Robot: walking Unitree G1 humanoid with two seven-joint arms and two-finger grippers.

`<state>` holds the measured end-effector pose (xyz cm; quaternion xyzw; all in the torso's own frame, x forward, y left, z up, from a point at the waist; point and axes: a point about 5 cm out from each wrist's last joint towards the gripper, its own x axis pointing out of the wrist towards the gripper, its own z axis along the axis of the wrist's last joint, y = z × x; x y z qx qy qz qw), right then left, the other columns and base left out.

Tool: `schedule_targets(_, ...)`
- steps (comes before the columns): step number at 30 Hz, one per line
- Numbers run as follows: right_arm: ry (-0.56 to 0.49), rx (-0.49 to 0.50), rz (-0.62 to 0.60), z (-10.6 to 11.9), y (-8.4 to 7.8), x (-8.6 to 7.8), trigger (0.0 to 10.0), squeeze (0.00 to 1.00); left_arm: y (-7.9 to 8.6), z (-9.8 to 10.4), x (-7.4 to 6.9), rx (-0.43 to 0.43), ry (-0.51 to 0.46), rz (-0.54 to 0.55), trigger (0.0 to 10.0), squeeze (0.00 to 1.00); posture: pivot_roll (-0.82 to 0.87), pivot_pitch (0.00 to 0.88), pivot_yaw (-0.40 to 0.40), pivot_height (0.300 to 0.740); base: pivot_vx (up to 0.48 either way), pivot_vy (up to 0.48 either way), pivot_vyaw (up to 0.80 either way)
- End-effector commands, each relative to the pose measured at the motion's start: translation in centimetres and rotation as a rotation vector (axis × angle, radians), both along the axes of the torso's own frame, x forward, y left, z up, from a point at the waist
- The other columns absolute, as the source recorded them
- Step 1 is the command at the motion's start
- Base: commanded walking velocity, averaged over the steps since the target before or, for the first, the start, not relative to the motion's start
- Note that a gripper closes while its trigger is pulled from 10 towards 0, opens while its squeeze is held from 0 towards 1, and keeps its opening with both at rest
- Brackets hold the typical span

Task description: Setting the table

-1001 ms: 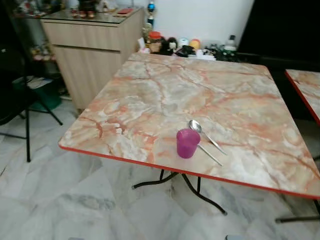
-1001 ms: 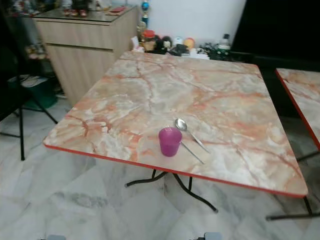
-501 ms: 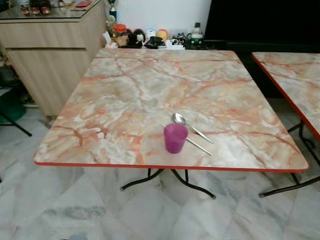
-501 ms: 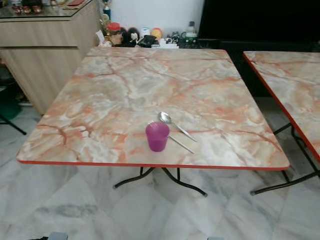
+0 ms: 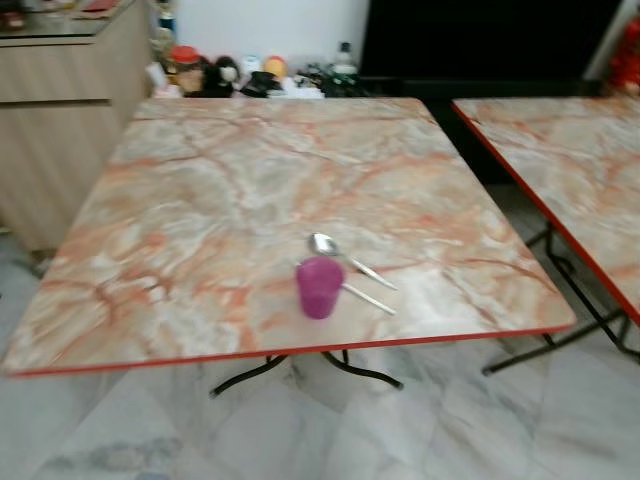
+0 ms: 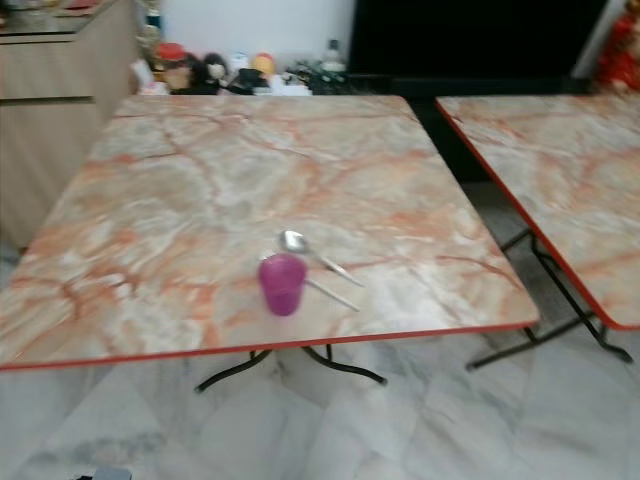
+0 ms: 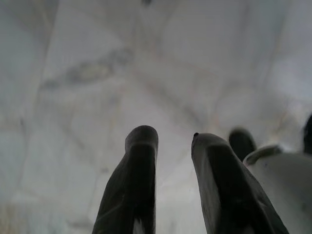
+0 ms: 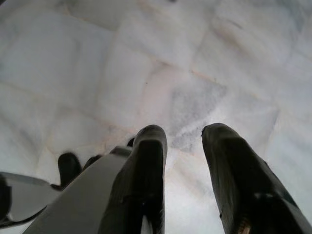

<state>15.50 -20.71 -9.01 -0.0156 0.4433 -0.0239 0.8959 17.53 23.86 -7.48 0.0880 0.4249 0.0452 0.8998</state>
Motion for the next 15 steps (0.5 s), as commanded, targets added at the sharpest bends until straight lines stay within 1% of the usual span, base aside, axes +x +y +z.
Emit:
schedule_targets(1, 0.02, 0.008, -0.012, -0.2, 0.1, -0.2, 10.0, 0.0, -0.1, -0.4, -0.8, -0.004, 0.021, -0.001, 10.0, 0.0, 0.03, 0.122, 0.009, 0.74, 0.0, 0.0, 0.0)
schedule_targets(3, 0.016, 0.012, -0.009, -0.1, 0.4, 0.0, 10.0, 0.0, -0.1, -0.4, -0.8, -0.004, 0.02, -0.002, 10.0, 0.0, 0.04, 0.123, 0.009, 0.74, 0.0, 0.0, 0.0)
schedule_targets(8, -0.001, 0.02, 0.002, 0.2, 1.7, 1.3, 10.0, 0.0, -0.2, -0.4, -0.8, -0.008, 0.018, -0.004, 10.0, 0.0, 0.03, 0.124, 0.011, 0.74, 0.0, 0.0, 0.0)
schedule_targets(11, -0.006, 0.024, 0.004, 0.3, 2.1, 1.7, 10.0, 0.0, -0.2, -0.4, -0.7, -0.01, 0.014, -0.008, 10.0, 0.0, 0.03, 0.125, 0.011, 0.74, 0.0, 0.0, 0.0)
schedule_targets(15, -0.009, 0.026, 0.004, 0.3, 2.3, 1.8, 10.0, 0.0, -0.3, -0.3, -0.6, -0.014, 0.003, -0.01, 10.0, 0.0, 0.04, 0.124, 0.012, 0.74, 0.0, 0.0, 0.0)
